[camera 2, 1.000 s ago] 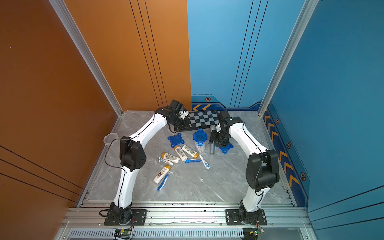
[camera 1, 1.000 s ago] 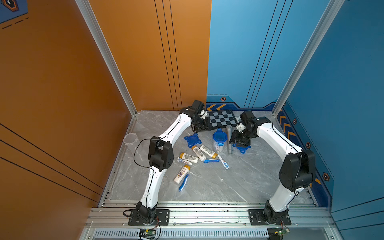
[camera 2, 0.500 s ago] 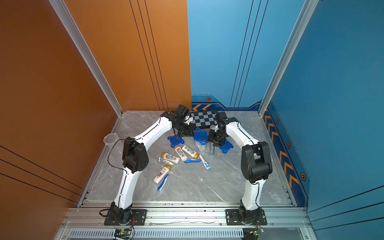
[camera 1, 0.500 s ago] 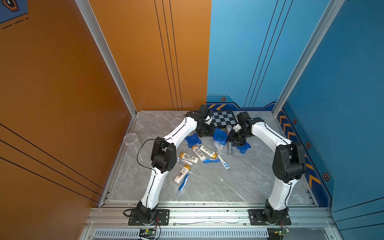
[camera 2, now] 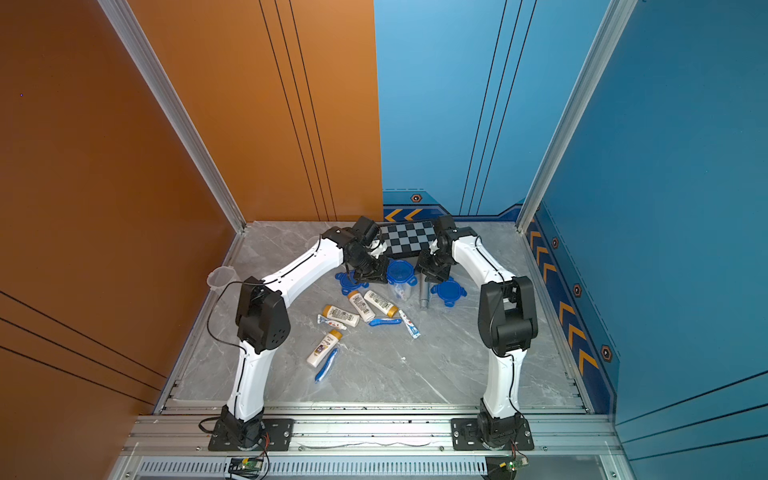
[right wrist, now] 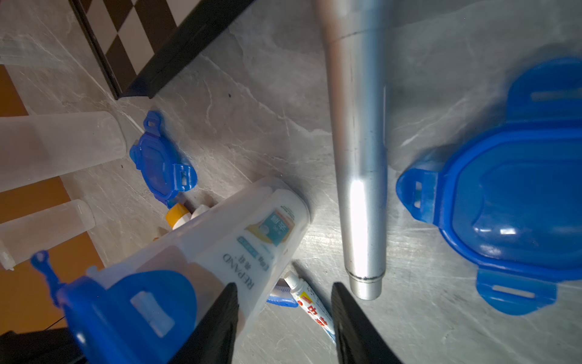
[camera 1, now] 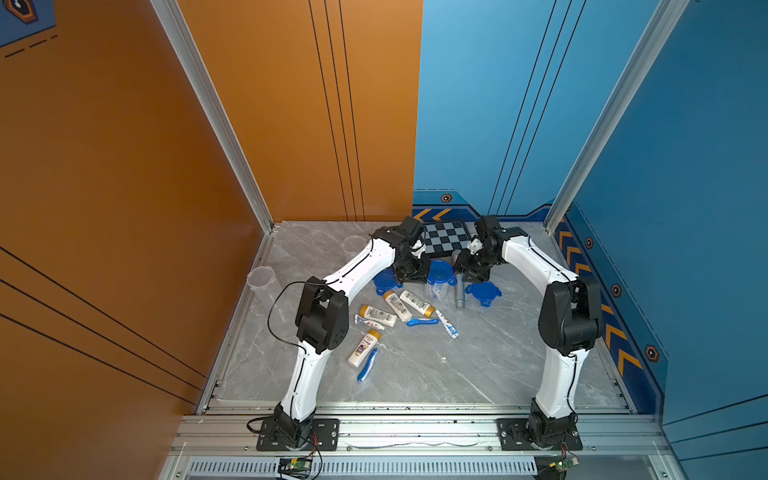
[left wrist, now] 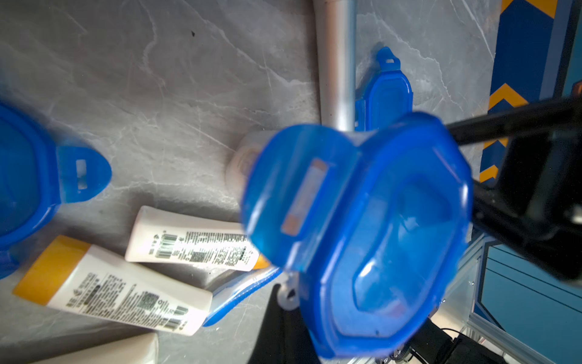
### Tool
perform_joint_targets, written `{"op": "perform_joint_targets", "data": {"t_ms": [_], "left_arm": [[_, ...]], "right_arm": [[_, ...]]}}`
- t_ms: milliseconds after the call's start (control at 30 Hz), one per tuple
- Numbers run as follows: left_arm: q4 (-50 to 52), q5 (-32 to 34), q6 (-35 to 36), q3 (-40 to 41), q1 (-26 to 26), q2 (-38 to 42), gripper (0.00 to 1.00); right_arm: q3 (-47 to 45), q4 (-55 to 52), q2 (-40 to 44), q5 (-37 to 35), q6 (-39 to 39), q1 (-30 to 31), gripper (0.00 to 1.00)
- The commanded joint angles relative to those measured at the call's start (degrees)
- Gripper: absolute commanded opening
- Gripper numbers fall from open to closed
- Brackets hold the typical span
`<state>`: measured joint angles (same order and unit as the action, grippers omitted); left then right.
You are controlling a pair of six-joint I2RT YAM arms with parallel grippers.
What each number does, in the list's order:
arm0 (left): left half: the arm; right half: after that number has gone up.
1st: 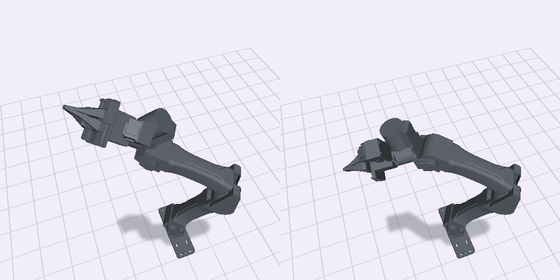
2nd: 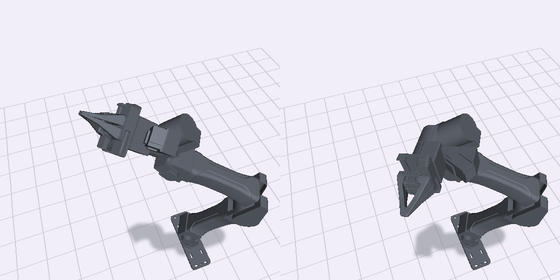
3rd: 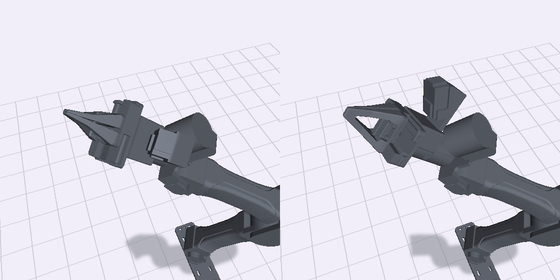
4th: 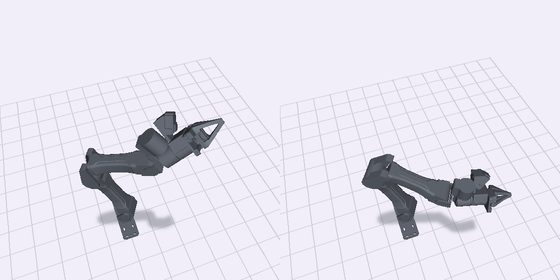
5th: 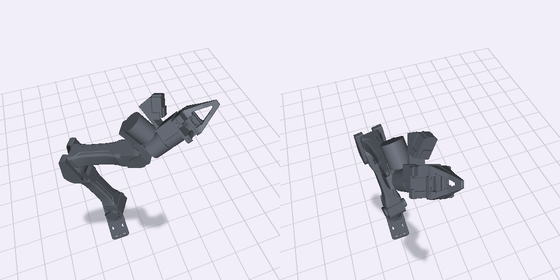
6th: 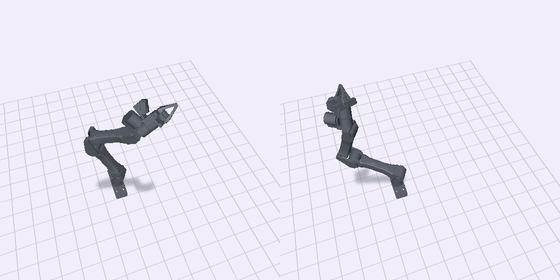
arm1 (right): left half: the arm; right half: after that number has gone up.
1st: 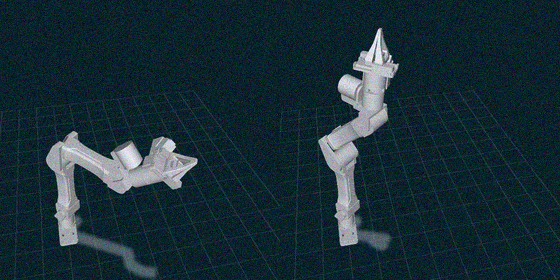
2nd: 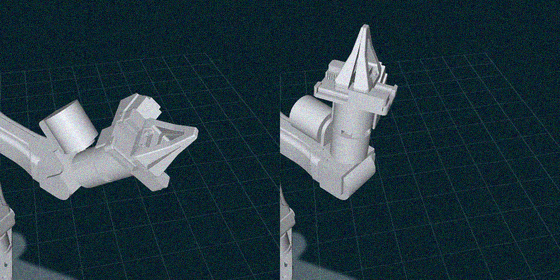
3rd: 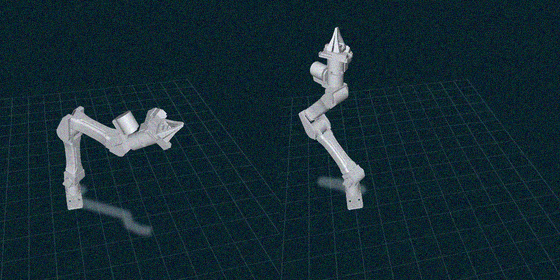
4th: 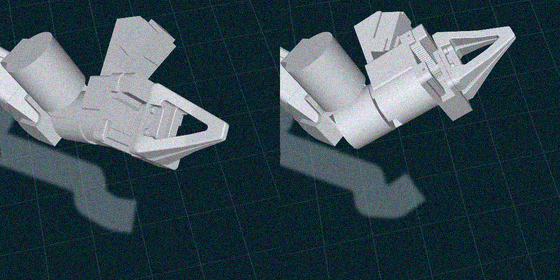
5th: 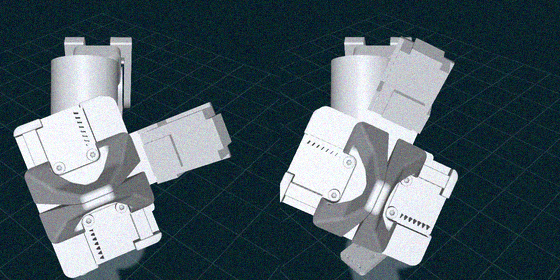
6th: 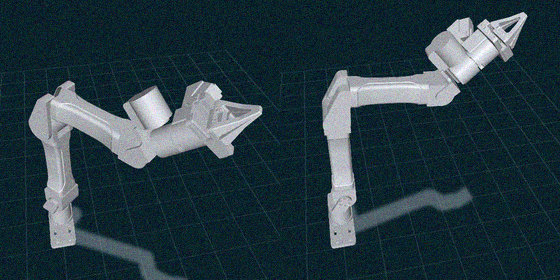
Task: Pack away toiletry kits
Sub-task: Close the fastener on the container.
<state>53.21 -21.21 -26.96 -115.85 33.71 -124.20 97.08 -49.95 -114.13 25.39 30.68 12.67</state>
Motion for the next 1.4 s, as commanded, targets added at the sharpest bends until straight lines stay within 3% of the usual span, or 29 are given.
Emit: {"op": "perform_joint_targets", "data": {"t_ms": [0, 67, 233, 400, 500, 1000, 1267, 1367], "left_arm": [[0.31, 0.54, 1.72, 2.45, -0.84, 4.86, 0.00], [1.44, 1.90, 2.46, 2.26, -1.96, 5.97, 0.00], [6.44, 6.17, 6.80, -7.91, -2.39, 4.54, 0.00], [6.74, 5.65, 7.24, -16.95, -1.52, -0.40, 0.26], [6.65, 5.19, 7.58, -20.62, -1.13, -3.71, 0.30], [4.61, 4.54, 9.38, -22.40, -0.22, -8.64, 0.26], [4.55, 5.04, 9.43, -21.26, -0.05, -7.64, 0.25], [4.45, 5.03, 9.12, -21.34, -0.06, -7.50, 0.25]], "right_arm": [[2.49, 0.35, -1.51, 1.51, -1.84, -0.61, 0.51], [3.01, -0.20, -1.55, 1.68, -2.18, -1.26, 0.51], [3.93, -6.55, 1.04, -2.33, -6.05, -1.61, 0.51], [5.48, -13.76, 4.82, -6.52, -8.44, -0.71, 0.52], [5.48, -16.05, 7.86, -7.60, -7.39, 1.41, 0.52], [1.90, -8.91, 9.16, -1.19, 2.48, 8.92, 0.48], [6.86, -19.36, 6.27, -14.42, -6.39, 11.17, 0.48], [7.92, -19.57, 5.14, -14.77, -6.95, 10.50, 0.48]]}}
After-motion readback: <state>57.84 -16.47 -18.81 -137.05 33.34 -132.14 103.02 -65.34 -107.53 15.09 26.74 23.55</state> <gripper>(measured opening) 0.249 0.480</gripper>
